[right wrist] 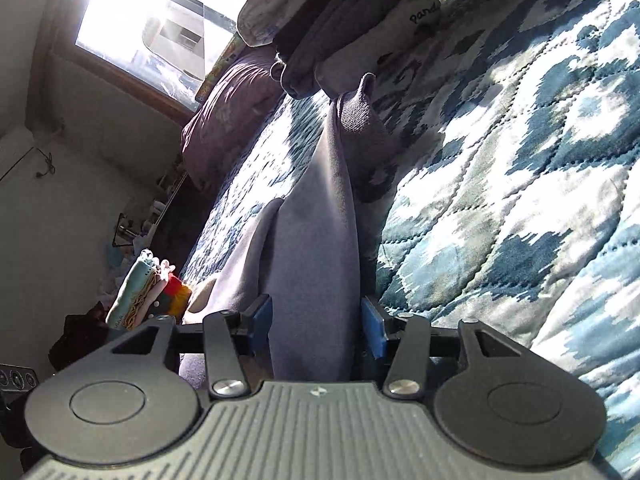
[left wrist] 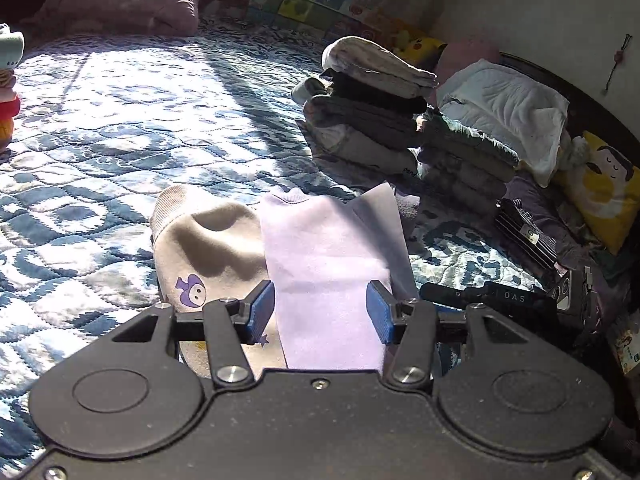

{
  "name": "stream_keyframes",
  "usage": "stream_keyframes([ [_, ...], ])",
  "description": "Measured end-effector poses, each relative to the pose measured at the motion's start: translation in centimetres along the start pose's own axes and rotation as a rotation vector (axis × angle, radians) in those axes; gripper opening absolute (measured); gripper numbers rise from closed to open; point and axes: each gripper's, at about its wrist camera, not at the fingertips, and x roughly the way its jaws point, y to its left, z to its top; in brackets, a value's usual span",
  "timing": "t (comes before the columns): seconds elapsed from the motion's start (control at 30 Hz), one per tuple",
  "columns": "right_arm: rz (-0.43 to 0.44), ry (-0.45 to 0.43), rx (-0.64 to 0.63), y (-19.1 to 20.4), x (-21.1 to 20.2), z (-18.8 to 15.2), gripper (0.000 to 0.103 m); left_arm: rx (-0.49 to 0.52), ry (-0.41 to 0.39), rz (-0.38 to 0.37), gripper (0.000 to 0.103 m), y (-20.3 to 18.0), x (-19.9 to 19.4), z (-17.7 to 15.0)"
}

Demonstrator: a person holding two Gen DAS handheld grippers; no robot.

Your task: Fold clothes

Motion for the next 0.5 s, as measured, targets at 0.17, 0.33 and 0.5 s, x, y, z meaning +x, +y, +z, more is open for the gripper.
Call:
stream_keyframes([
  [0.17, -0.038, 0.000, -0.068, 0.7, 0.9, 0.3, 0.052, -0.026, 0.041, 0.029, 0.050, 1.4, 5.1, 2.8],
  [0.33, -0.081, -0.003, -0.188, 1.7, 1.7, 0.1, 0.052, -0.060, 0.074, 0.086, 0.050, 3.2, 10.2, 4.7],
  [0.5, -0.090, -0.003, -0.230, 1.7, 2.2, 0.1, 0.052, -0.132, 0.155, 0.045, 0.050, 4.6, 13.6, 5.9],
])
